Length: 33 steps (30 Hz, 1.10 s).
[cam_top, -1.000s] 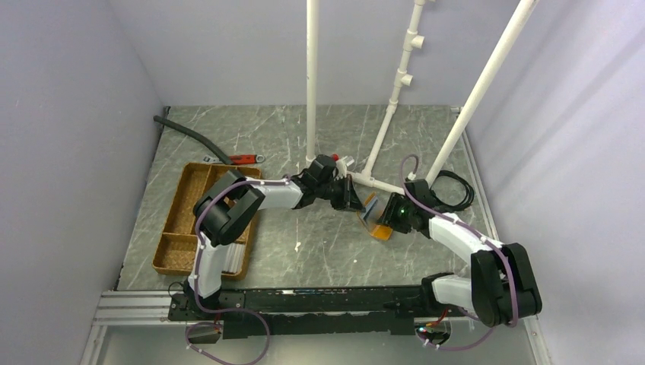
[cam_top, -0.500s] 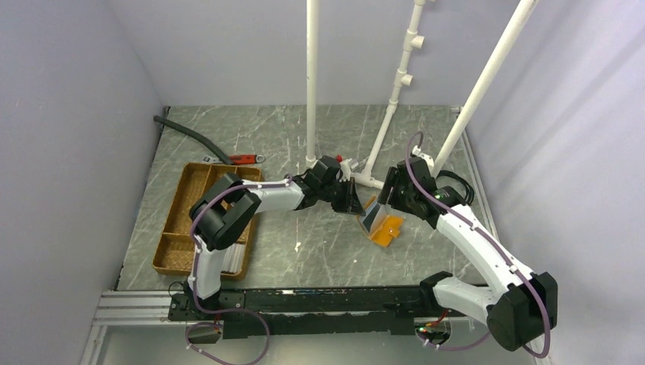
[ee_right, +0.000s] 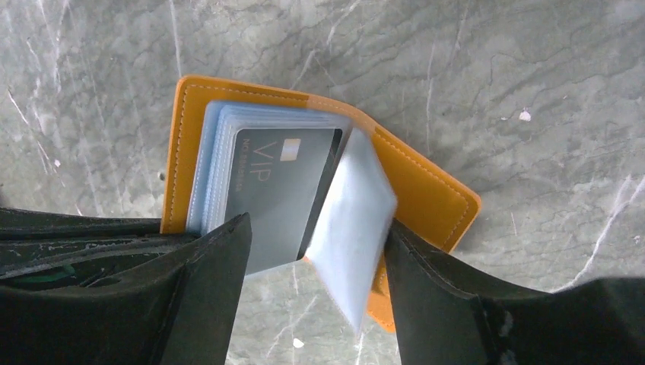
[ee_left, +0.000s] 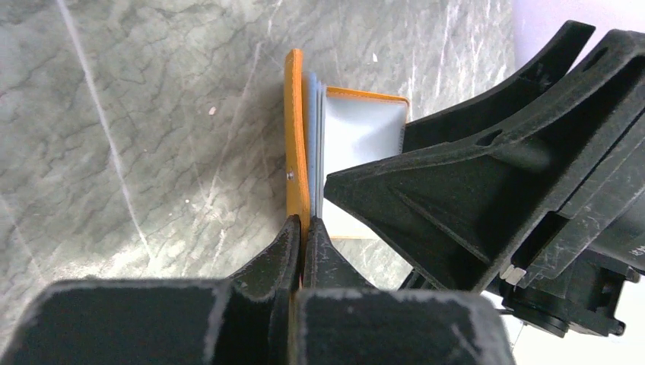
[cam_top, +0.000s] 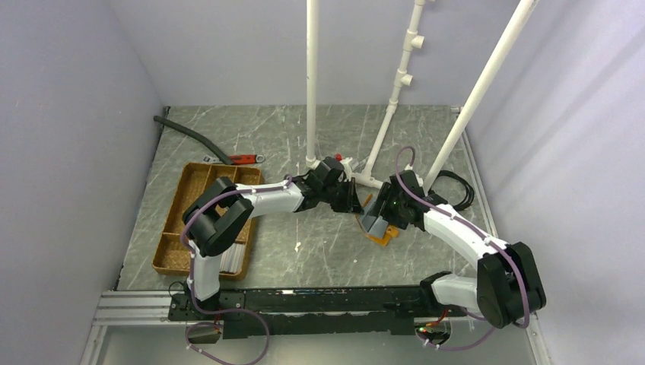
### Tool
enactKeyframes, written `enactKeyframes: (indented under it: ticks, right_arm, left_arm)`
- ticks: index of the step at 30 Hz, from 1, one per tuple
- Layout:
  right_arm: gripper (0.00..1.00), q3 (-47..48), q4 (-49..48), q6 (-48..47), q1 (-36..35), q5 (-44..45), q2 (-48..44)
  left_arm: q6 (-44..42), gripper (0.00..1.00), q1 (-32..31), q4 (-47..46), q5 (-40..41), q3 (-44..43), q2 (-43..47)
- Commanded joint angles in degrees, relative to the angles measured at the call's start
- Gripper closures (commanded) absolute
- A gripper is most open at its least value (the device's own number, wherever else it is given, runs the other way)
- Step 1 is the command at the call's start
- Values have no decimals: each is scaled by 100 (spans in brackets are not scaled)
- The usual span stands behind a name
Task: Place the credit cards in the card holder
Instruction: Open the card holder at the center of the board.
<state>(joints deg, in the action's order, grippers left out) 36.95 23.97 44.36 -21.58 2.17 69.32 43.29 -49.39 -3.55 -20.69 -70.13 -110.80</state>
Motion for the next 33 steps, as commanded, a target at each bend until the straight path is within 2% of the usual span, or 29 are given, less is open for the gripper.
enactKeyframes:
  ticks: [1,3,5,7,13,20,23,28,33]
  right_arm:
    - [35,46,28,16,14,168,-85]
    - [37,-53,257,52,14,392,-400]
    - [45,-91,372,48,15,563,-641]
    - [46,20,282,-63,-26,424,-726]
    - [29,511,-94,-184,-47,82,-228]
    - [27,398,-348,-283,-40,142,384]
    - [27,145,46,-286,54,448,118]
    - [27,8,706,-355,93,891,-835]
    - [27,433,553,-532,35,256,-830]
  left_arm:
    - [-102,100,-38,117,208,-291,340]
    - [-139,100,-39,201,267,-323,359]
    - [-169,100,-37,214,308,-309,419]
    - [-206,100,-36,272,309,-327,441]
    - [-215,100,-51,301,309,-378,474]
    - [-213,100,-104,345,434,-449,539]
    - [-208,100,-101,525,511,-443,563]
    - [-227,100,-90,552,529,-441,588]
    - [-204,100,-89,489,437,-478,526]
